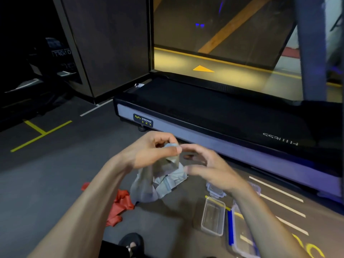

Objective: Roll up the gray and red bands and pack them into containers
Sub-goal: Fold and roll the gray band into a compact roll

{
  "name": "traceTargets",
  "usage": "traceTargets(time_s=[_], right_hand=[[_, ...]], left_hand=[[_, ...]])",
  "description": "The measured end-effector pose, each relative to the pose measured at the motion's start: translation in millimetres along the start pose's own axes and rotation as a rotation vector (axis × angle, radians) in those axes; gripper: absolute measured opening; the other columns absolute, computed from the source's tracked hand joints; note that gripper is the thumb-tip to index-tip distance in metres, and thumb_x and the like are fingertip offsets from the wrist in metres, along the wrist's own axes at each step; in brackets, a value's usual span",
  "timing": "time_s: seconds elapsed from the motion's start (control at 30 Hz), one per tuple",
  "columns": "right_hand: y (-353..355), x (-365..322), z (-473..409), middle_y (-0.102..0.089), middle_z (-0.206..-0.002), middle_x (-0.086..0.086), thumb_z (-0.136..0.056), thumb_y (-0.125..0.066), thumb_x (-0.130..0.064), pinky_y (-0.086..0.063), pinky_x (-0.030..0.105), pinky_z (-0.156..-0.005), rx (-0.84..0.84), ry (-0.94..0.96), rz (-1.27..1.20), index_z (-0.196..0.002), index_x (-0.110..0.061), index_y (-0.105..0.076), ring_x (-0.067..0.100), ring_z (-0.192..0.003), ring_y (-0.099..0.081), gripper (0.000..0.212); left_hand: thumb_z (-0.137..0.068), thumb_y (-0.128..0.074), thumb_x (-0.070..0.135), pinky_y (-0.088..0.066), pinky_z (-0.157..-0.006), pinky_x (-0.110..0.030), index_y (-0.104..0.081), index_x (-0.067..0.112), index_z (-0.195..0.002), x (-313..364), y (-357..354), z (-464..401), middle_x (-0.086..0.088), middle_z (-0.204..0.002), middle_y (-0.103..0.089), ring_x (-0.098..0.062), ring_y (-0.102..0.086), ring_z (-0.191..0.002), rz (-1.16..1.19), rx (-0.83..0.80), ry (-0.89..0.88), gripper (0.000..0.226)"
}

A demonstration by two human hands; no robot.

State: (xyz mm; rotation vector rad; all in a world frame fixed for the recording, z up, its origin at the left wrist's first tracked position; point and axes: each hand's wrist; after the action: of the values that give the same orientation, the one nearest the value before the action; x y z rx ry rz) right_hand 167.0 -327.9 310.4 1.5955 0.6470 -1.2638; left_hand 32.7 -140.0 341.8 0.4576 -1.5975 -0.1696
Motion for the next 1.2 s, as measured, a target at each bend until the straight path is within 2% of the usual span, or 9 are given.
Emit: traceTargets(time_s=[0.2,0.37,0.5,0.6,0.67,0.8,0.93,1.07,1.2], right_hand=[[-1.4,6.3,-4.6,-0.069,-0.095,-0.014,-0.087,-0.076,-0.003,-0.047,0.016,-0.076,-0.118,-0.026,-0.006,-0.124,-0.015,-0.065,-0.003,-0.083,-0.061,0.040],[12.2,20.9,0.9,-0.076,-0.099,0.002,-0.080,-0.083,-0.034,-0.053,0.049,-0.084,-0.084,-0.078,0.066,-0.106,-0.021,-0.074,0.025,-0.090,-0.071,0.031],[24.3,23.5,7.2,-0.073,-0.084,0.008,-0.085,-0.082,-0.028,-0.047,0.032,-0.074,-0.054,-0.102,0.030,-0.093,-0.011,-0.075,0.012,-0.075,-0.064,0.020],[29.7,14.5,13.3,-0.071,-0.073,0.019,-0.096,-0.072,-0.022,-0.040,0.028,-0.052,0.019,-0.107,-0.019,-0.086,-0.011,-0.074,0.022,-0.059,-0.057,0.015],[29.9,5.6,14.5,-0.073,-0.071,0.011,-0.098,-0.068,-0.020,-0.041,0.022,-0.050,0.115,-0.113,-0.100,-0.082,-0.015,-0.075,0.017,-0.058,-0.061,0.018],[19.9,-0.4,9.6,-0.072,-0.086,-0.007,-0.095,-0.071,-0.025,-0.050,0.026,-0.074,0.242,0.027,0.185,-0.080,-0.024,-0.078,0.005,-0.079,-0.068,0.017],[8.1,-4.0,3.9,-0.063,-0.089,-0.010,-0.093,-0.073,-0.024,-0.048,0.031,-0.079,0.212,0.064,0.263,-0.074,-0.020,-0.075,0.009,-0.081,-0.064,0.019],[1.5,-15.4,3.1,-0.057,-0.062,-0.001,-0.096,-0.068,-0.018,-0.041,0.025,-0.052,0.134,0.021,0.076,-0.080,-0.010,-0.072,0.008,-0.055,-0.052,0.019],[10.2,-12.2,6.1,-0.078,-0.089,0.013,-0.095,-0.072,-0.017,-0.050,0.032,-0.061,0.058,-0.060,-0.097,-0.101,-0.015,-0.075,0.020,-0.072,-0.066,0.007]], left_hand=[[-0.093,-0.073,0.013,-0.045,-0.072,-0.023,-0.067,0.002,-0.089,8.2,4.3,3.1,-0.001,-0.082,-0.066,-0.011,-0.058,-0.078,-0.018,-0.142,-0.034,0.013],[-0.086,-0.083,0.017,-0.044,-0.065,-0.029,-0.066,0.009,-0.091,-4.1,13.4,9.8,0.000,-0.080,-0.064,-0.013,-0.057,-0.072,-0.088,-0.120,0.024,0.020],[-0.078,-0.087,0.028,-0.040,-0.059,-0.017,-0.062,0.028,-0.088,-23.7,18.5,11.8,0.015,-0.076,-0.064,-0.003,-0.058,-0.065,-0.559,0.024,0.034,0.027],[-0.076,-0.087,0.031,-0.041,-0.065,-0.020,-0.062,0.032,-0.097,-32.3,18.7,12.8,0.016,-0.080,-0.064,-0.001,-0.059,-0.074,-0.684,0.058,0.064,0.032],[-0.076,-0.087,0.034,-0.042,-0.074,-0.024,-0.061,0.032,-0.110,-35.6,13.7,11.3,0.017,-0.092,-0.062,0.001,-0.057,-0.082,-0.712,-0.013,0.111,0.043],[-0.078,-0.087,0.038,-0.047,-0.097,-0.024,-0.049,0.029,-0.140,-32.9,-6.1,7.4,0.008,-0.124,-0.059,-0.010,-0.059,-0.110,-0.654,-0.194,0.182,0.073],[-0.081,-0.085,0.038,-0.042,-0.095,-0.006,-0.051,0.031,-0.140,-21.7,-20.0,4.6,0.015,-0.132,-0.059,0.005,-0.056,-0.119,-0.432,-0.084,0.072,0.069],[-0.086,-0.082,0.023,-0.052,-0.101,-0.037,-0.062,0.018,-0.118,-22.1,-31.0,-0.2,0.002,-0.113,-0.069,-0.015,-0.066,-0.107,-0.188,-0.090,0.012,0.038],[-0.091,-0.075,0.013,-0.048,-0.076,-0.042,-0.065,0.008,-0.100,-20.2,-25.3,-0.2,-0.008,-0.090,-0.069,-0.020,-0.062,-0.082,0.071,-0.076,0.086,0.015]])
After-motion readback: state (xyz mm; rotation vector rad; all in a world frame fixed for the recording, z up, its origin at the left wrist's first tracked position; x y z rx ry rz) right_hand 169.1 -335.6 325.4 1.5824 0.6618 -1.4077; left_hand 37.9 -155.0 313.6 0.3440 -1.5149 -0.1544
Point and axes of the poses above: each hand's wrist, its own z-axis away from the middle knuckle, its own y-axis out of the back of the hand, x = y × z
